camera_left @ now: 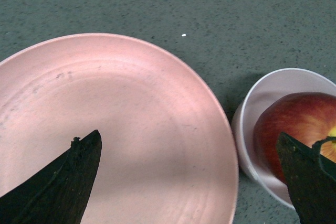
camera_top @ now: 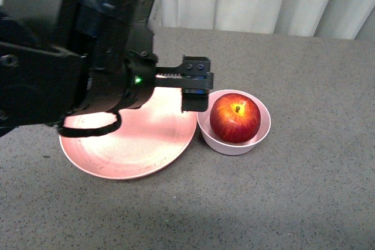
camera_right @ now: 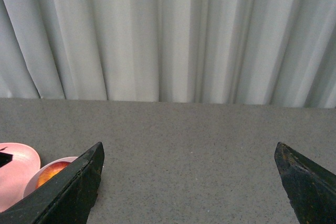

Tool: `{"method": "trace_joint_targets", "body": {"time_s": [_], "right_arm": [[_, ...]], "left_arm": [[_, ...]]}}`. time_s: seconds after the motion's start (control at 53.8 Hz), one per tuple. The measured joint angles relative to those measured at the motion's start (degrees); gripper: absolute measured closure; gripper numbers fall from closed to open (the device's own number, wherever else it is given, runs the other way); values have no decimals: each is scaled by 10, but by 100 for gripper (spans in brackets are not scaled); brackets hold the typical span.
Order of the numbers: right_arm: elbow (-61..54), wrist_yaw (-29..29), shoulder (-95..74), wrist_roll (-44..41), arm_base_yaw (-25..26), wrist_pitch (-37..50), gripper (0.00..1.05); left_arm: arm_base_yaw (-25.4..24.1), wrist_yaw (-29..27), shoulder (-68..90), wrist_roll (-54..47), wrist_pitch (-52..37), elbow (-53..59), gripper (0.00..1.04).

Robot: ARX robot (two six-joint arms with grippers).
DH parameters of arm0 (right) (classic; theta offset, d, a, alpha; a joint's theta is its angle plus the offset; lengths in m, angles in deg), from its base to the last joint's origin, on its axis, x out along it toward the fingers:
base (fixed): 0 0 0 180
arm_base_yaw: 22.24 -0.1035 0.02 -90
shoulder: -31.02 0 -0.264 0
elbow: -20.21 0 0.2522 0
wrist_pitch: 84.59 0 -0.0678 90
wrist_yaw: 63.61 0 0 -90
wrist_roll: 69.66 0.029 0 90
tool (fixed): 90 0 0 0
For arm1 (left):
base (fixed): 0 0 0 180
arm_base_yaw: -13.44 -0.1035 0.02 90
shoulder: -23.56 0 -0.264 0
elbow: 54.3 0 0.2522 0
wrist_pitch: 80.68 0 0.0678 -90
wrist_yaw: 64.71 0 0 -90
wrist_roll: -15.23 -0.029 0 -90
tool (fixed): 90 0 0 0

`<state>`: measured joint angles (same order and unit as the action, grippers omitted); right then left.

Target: Move apple from plate to bowl

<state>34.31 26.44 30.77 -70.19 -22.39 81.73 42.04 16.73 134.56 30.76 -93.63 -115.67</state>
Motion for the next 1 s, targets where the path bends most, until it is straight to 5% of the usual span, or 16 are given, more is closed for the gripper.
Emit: {"method": "trace_joint_targets", "body": {"time_s": [0.297, 0.372, 0.52, 0.817, 1.003], "right_arm": [[0, 0, 0, 0, 0, 0, 9], [0, 1, 0, 0, 0, 0, 9], [0, -2, 0, 0, 0, 0, 9], [0, 0, 0, 0, 0, 0, 9], [0, 0, 0, 0, 0, 0, 9]], "left_arm": [[-52, -1, -100, -16, -16, 88, 7], [-54, -105, -62, -84, -263, 157, 22], [-99, -96, -109, -132, -508, 273, 49], [-168, -31, -273, -146, -467, 387, 101], [-197, 0, -377, -151, -406, 427, 101]]}}
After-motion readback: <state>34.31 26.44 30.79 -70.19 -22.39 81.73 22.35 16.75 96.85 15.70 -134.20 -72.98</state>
